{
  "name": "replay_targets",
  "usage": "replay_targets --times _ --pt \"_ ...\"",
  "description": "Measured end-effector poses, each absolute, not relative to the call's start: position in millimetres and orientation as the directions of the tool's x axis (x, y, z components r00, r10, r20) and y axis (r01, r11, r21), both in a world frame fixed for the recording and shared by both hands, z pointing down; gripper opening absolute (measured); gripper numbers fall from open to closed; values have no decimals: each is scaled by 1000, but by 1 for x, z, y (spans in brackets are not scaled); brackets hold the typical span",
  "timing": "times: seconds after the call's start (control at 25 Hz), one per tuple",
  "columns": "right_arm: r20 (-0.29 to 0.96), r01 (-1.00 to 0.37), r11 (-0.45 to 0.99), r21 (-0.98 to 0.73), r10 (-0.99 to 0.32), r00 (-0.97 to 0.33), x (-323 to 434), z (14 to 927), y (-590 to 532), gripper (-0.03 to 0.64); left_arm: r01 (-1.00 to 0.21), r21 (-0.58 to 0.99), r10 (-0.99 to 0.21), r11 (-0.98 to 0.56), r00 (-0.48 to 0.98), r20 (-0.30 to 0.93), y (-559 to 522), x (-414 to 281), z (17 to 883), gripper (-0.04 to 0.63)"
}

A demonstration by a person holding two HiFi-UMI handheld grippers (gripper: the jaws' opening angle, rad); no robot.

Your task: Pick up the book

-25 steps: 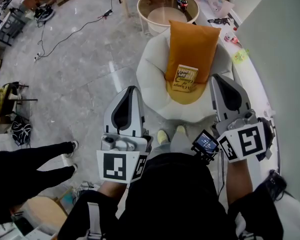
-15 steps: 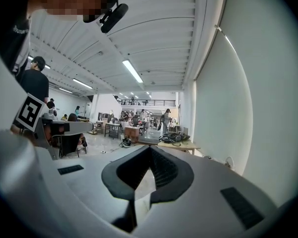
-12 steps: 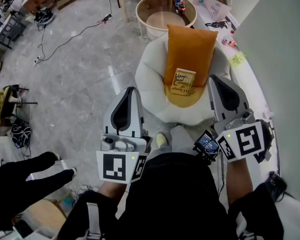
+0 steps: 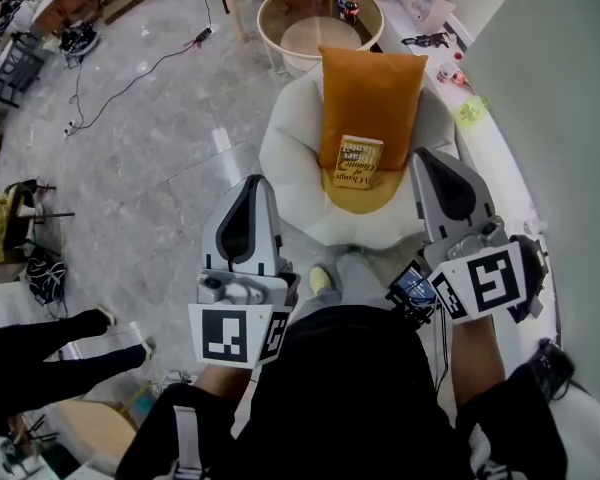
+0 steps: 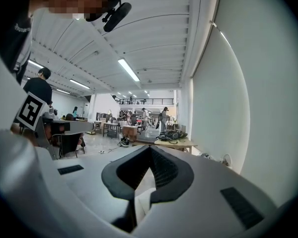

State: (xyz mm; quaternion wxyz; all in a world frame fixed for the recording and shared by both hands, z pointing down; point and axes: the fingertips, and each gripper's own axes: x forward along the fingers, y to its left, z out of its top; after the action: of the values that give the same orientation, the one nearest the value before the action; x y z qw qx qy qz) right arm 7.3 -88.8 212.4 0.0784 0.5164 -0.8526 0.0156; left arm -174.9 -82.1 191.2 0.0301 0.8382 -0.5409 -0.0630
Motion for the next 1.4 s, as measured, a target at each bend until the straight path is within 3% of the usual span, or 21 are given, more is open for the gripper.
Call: replay_targets --times 0.92,1.4 --pt "193 -855 519 24 -841 -505 89 237 -207 9 -922 83 -924 -378 382 25 -188 -101 210 11" --pt "234 -790 596 143 -796 -558 106 270 -247 9 -935 46 -931 -353 355 81 -216 -77 229 11"
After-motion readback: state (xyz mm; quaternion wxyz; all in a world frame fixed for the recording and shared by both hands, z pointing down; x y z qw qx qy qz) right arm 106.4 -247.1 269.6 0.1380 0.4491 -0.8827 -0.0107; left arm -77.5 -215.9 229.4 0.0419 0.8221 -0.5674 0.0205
